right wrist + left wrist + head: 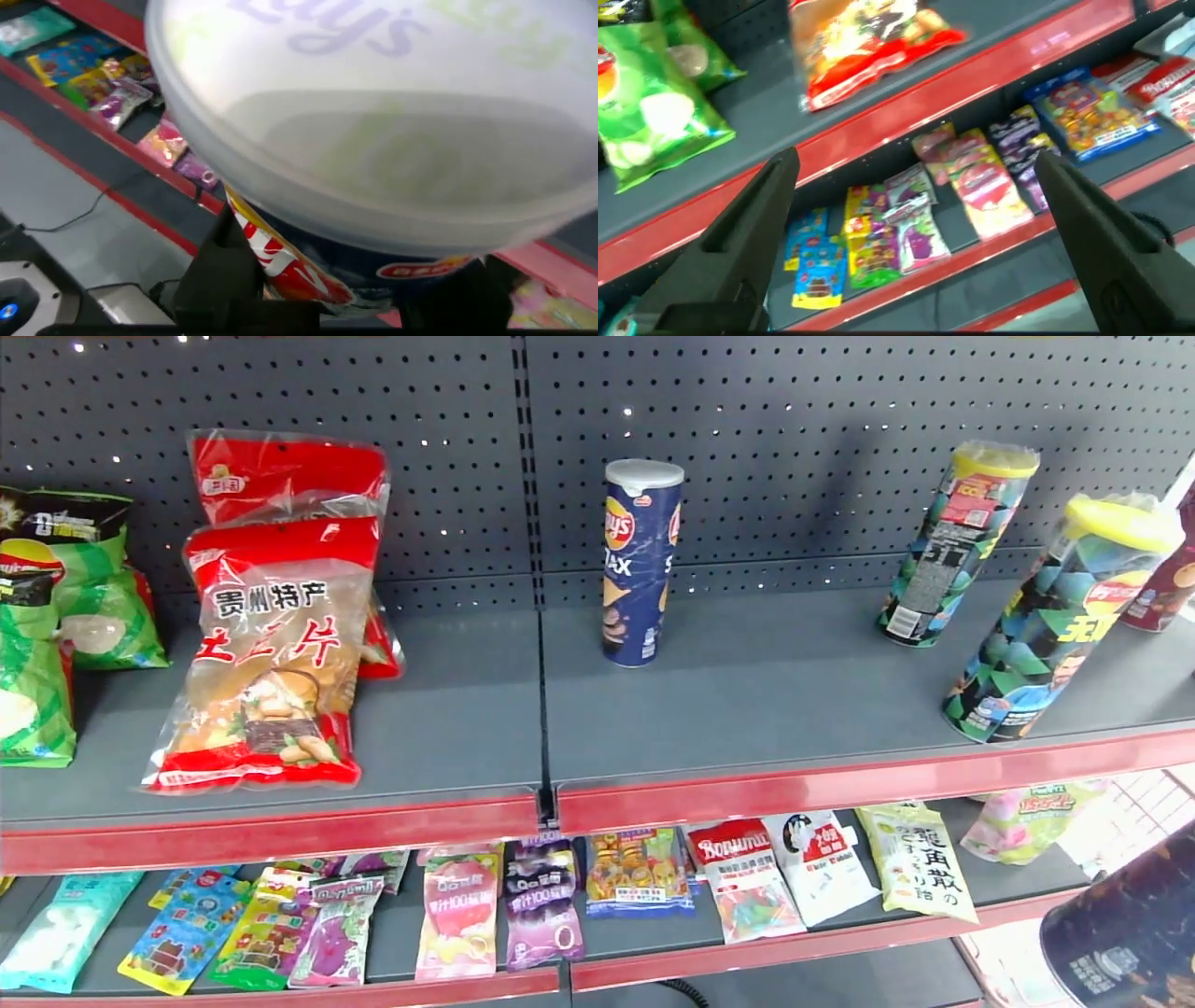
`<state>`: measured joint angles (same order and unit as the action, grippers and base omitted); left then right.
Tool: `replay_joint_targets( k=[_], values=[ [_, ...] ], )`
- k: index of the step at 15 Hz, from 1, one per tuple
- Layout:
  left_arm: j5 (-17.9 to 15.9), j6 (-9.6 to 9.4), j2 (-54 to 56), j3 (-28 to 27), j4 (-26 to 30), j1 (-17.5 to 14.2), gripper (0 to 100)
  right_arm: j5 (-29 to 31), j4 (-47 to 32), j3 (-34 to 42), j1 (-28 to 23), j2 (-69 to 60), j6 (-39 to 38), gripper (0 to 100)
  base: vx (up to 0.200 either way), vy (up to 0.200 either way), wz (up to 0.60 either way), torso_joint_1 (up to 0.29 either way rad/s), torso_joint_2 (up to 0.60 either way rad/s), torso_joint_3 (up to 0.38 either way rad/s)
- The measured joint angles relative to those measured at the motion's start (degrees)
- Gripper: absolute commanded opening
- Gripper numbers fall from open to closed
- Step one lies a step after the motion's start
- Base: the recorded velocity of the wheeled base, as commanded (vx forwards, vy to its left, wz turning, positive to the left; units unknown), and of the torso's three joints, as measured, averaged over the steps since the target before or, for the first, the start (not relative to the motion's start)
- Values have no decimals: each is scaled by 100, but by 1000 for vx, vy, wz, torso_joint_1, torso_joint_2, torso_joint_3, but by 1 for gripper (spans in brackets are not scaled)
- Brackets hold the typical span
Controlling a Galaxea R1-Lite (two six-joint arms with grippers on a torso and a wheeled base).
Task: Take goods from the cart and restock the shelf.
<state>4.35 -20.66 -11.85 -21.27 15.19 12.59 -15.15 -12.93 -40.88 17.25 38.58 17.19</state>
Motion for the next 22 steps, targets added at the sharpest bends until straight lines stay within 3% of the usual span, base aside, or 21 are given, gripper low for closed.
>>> replay_joint_targets(
  k=[4, 7, 22],
  values=[
    [2, -288, 0, 5, 0, -11, 100, 33, 40, -63, 592, 321, 7, 0, 0, 0, 0, 0, 0, 0],
    [7, -293, -5, 13, 7, -4, 100, 478, 45, 44, 618, 400, 27, 0, 0, 0, 0, 0, 0, 0],
    [18, -297, -18, 6, 7, -11, 100, 544, 51, 328, 535, 375, 189, 0, 0, 0, 120, 0, 1, 0]
  ],
)
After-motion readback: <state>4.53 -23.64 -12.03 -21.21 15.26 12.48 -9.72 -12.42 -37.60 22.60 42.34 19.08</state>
